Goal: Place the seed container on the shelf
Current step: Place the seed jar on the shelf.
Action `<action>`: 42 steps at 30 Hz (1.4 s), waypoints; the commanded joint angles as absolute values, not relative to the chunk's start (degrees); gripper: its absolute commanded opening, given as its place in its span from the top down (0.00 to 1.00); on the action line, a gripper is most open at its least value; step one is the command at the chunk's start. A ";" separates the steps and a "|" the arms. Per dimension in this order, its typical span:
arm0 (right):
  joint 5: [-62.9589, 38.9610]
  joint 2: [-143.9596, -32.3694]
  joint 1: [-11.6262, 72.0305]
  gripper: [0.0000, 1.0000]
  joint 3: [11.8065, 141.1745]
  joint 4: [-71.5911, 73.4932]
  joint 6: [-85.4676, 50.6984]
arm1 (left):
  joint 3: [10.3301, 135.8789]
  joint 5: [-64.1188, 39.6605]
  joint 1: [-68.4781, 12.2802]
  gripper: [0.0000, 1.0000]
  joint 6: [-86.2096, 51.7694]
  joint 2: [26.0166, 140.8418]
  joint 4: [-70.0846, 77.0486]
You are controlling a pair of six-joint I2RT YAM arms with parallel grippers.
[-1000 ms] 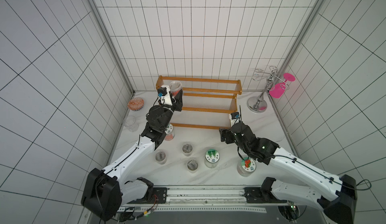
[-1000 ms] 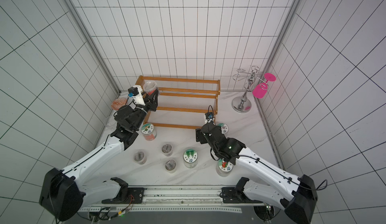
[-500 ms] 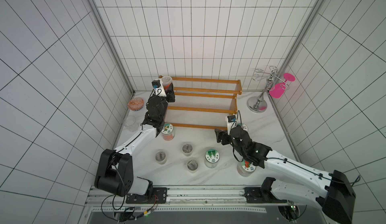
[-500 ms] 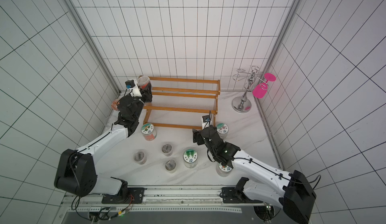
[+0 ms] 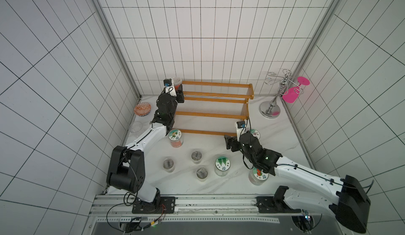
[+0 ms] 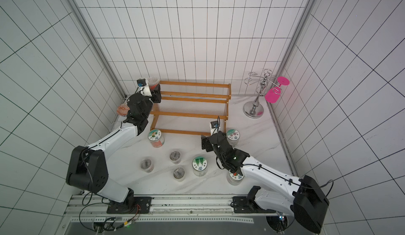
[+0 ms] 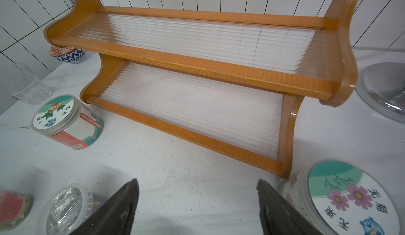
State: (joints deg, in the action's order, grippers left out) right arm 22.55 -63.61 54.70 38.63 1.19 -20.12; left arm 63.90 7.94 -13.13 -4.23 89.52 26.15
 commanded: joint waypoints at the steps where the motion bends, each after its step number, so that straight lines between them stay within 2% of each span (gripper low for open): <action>1: 24.25 -63.46 54.24 0.13 37.36 2.71 -19.80 | 66.26 8.93 -11.89 0.48 -3.07 90.77 24.18; 13: 25.22 -62.67 54.23 0.13 36.39 3.64 -20.12 | 67.83 7.84 -11.07 0.44 -2.83 92.85 23.58; 15: 25.48 -62.41 54.28 0.13 36.15 3.74 -20.16 | 68.10 7.78 -11.07 0.41 -2.88 93.16 23.22; 19: 25.66 -61.97 54.23 0.13 35.78 4.04 -20.21 | 67.61 8.32 -11.11 0.27 -3.21 93.05 23.12; 22: 25.84 -61.62 54.22 0.13 35.52 4.22 -20.20 | 66.83 8.45 -11.25 0.21 -3.25 92.22 23.38; 29: 26.13 -60.91 54.16 0.13 34.98 4.70 -20.35 | 64.76 9.51 -11.43 0.14 -3.41 89.20 23.20; 42: 25.66 -60.83 54.12 0.12 34.81 4.77 -20.39 | 62.39 7.46 -11.43 0.14 -7.47 77.08 9.73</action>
